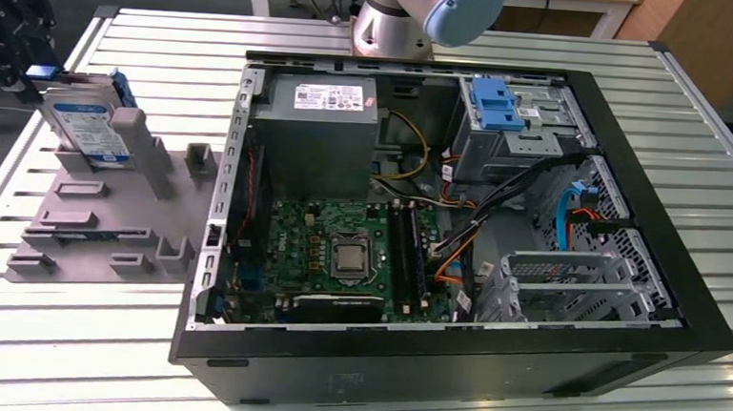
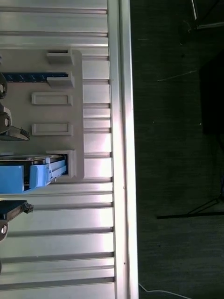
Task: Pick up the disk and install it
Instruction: 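Pick up the disk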
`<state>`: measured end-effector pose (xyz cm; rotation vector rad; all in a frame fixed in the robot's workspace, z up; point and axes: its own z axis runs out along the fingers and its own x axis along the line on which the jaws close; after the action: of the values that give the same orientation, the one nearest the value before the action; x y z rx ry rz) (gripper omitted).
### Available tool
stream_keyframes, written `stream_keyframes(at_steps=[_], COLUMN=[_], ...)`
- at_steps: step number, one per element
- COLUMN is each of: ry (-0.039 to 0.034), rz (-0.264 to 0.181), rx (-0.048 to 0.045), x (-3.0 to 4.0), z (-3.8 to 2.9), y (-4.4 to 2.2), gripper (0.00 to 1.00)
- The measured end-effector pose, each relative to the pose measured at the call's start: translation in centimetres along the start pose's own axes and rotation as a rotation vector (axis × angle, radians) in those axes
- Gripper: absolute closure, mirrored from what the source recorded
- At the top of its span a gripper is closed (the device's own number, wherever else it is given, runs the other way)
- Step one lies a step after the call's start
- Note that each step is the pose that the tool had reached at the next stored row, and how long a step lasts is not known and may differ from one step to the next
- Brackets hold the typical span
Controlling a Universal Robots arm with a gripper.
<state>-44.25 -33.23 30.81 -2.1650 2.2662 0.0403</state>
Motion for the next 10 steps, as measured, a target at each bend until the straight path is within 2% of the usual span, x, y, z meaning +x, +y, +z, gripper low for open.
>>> stream_keyframes(at_steps=[10], ry=[0.0], rz=[0.0], rx=[0.0], x=[-0.08], z=[0.3], y=[0.02], gripper=[0.4])
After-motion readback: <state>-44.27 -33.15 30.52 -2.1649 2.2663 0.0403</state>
